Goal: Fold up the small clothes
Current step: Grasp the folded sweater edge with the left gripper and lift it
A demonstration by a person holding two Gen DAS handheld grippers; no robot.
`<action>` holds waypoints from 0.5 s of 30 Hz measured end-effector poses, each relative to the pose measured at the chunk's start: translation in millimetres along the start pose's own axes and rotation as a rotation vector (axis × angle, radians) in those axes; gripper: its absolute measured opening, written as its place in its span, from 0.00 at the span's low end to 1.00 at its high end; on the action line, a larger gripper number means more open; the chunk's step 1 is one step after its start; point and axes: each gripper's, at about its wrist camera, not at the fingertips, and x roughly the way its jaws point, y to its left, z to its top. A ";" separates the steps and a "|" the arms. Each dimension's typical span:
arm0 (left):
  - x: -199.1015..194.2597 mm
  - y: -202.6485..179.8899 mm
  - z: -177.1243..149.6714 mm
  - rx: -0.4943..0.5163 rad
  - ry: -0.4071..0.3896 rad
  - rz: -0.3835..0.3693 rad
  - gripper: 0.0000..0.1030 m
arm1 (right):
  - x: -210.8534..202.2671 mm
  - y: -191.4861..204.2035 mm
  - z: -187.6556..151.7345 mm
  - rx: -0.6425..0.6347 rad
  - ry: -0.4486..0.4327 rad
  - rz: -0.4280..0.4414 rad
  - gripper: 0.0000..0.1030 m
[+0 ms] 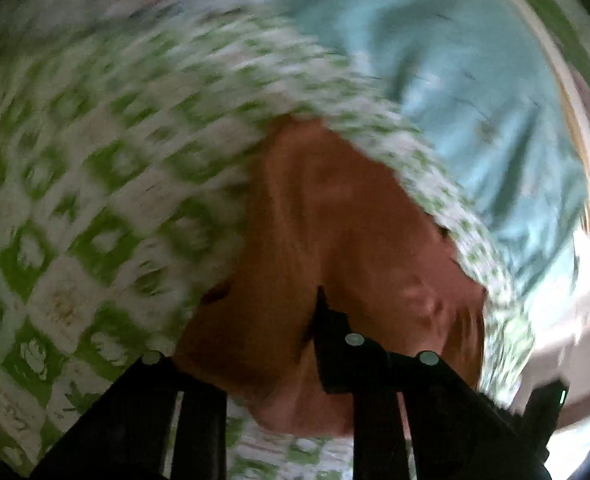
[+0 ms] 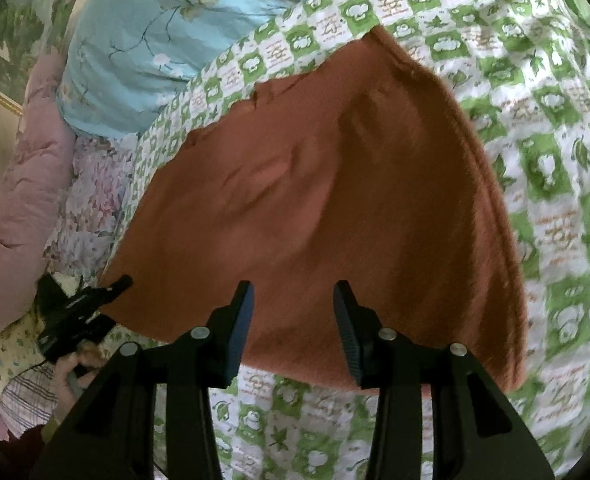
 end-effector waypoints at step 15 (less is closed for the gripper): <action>85.9 -175.1 -110.8 0.631 0.205 -0.041 0.14 | -6.7 -24.6 46.6 0.005 -0.017 0.051 0.42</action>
